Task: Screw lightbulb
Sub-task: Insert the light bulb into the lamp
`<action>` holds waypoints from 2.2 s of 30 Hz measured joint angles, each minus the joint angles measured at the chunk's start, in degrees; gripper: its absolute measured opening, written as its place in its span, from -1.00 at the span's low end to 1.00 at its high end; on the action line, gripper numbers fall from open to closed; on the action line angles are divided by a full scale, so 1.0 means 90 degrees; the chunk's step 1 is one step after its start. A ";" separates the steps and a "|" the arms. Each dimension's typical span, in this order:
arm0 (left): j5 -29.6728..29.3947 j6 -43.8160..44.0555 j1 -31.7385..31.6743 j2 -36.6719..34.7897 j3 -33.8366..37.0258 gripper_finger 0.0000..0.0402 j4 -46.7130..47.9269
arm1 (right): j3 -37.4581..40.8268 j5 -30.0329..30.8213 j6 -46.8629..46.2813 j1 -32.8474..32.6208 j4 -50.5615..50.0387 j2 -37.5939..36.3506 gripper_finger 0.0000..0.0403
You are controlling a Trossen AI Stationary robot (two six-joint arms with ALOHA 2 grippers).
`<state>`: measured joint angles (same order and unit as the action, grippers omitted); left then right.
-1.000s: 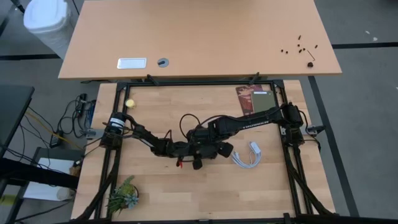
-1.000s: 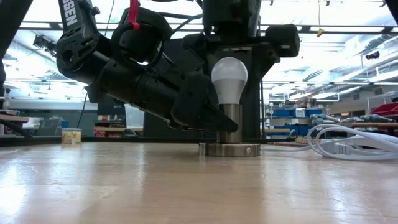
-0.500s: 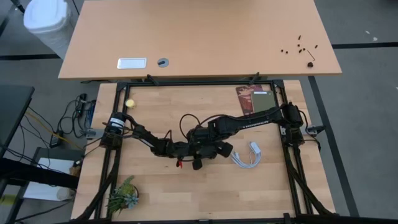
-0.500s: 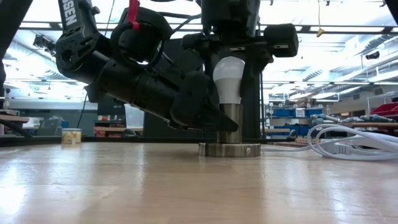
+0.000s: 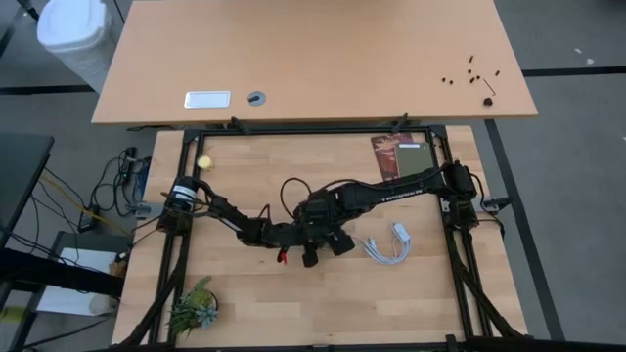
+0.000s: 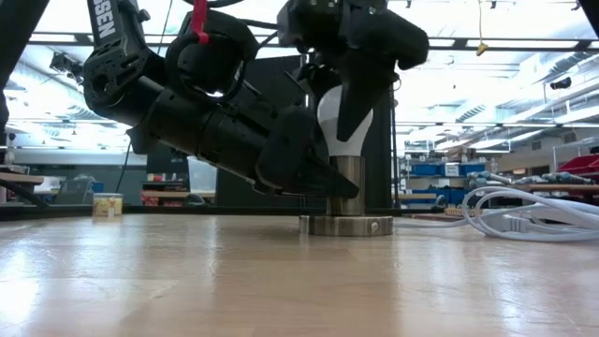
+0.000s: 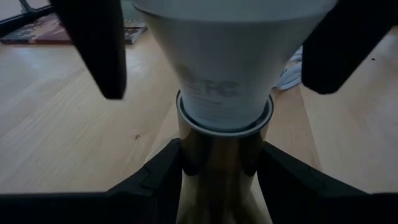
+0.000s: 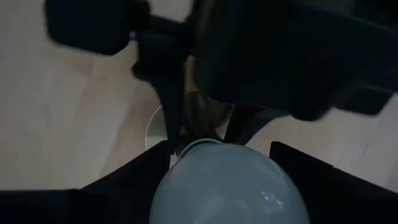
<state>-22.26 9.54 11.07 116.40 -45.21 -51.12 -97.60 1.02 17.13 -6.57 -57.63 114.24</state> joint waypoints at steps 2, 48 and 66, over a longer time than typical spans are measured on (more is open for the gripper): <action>0.0003 0.0010 0.0000 0.0000 0.0000 -0.08 -0.0002 | 0.0000 0.0016 -0.0514 0.0000 -0.0002 0.0000 0.34; 0.0095 0.0189 0.0031 0.0002 0.0002 -0.08 -0.0049 | 0.0000 -0.0670 -0.5260 0.0483 -0.0160 -0.0108 0.54; 0.0129 0.0182 0.0034 0.0002 0.0000 -0.08 -0.0024 | -0.0005 0.0510 -0.3841 -0.0269 -0.1443 -0.0896 0.53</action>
<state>-21.10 11.18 11.38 116.42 -45.21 -51.33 -97.65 5.60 -17.43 -8.99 -70.61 106.17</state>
